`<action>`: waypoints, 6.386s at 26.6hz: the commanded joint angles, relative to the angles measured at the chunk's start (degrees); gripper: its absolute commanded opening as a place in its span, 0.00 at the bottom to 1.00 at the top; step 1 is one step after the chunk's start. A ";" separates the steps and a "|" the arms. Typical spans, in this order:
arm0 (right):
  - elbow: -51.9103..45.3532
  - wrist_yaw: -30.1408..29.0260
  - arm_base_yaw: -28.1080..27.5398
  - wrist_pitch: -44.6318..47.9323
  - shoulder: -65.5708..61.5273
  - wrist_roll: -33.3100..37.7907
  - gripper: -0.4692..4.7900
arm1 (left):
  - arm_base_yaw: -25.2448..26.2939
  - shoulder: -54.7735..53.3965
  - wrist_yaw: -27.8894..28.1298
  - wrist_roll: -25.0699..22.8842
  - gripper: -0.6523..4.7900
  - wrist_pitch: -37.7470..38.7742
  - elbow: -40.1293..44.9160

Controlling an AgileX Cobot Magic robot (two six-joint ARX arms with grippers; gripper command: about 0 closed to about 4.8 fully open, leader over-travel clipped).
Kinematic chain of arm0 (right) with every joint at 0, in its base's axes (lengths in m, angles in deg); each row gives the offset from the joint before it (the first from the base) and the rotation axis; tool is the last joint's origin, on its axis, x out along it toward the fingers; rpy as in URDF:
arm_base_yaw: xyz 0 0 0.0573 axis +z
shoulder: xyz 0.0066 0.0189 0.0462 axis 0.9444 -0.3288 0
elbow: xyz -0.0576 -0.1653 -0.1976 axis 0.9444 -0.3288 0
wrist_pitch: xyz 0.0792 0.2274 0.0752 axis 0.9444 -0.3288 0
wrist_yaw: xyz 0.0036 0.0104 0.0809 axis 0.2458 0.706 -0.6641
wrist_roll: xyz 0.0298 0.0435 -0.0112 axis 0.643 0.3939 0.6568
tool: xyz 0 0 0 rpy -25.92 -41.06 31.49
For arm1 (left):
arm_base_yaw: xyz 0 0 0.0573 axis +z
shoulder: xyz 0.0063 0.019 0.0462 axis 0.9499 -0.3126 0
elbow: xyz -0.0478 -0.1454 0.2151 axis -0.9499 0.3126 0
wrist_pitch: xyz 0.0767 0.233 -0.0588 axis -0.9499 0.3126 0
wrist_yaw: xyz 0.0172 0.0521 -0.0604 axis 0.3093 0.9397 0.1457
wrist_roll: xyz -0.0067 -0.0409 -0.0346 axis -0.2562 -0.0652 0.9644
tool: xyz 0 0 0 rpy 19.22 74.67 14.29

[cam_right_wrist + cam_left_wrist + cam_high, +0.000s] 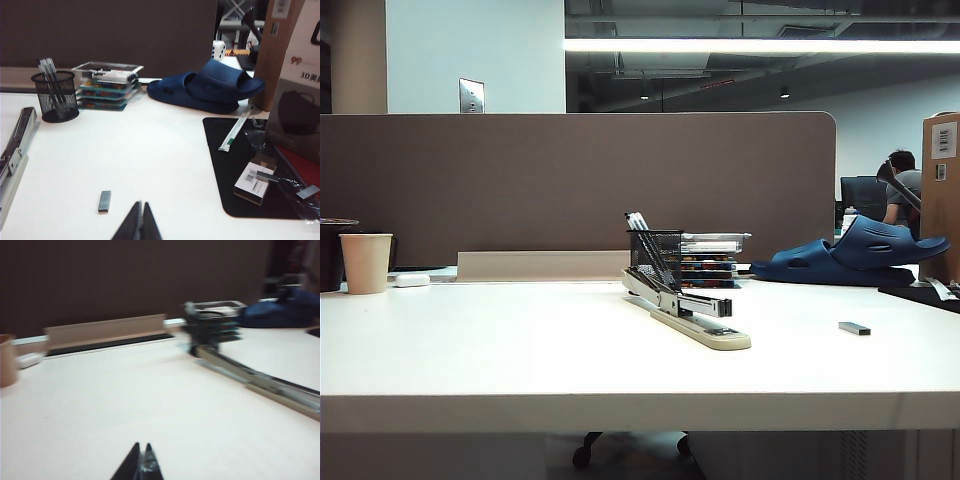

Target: Pick up a set of staples and put them into the open stapler.

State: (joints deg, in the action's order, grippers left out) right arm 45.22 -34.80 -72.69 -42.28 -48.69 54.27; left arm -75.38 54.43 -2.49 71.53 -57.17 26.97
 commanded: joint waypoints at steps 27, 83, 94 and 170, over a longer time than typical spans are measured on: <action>24.02 -3.96 0.11 -35.12 0.04 4.44 0.08 | 0.07 0.02 -29.03 7.82 0.11 7.52 -0.17; 64.28 -7.89 9.44 -30.56 -95.51 3.72 0.40 | 0.11 0.02 -26.67 7.72 0.11 10.08 -0.13; 64.92 -5.22 9.44 -27.91 -100.80 2.64 0.40 | 0.11 0.02 -26.69 7.72 0.11 10.05 -0.13; 72.72 -21.77 22.95 -22.29 -108.78 2.05 0.16 | 0.11 0.02 -26.71 7.72 0.11 10.88 -0.13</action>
State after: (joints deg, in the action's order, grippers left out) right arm 117.80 -56.81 -49.85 -65.32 -157.53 56.19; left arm -75.36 54.45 -29.12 79.25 -46.76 26.86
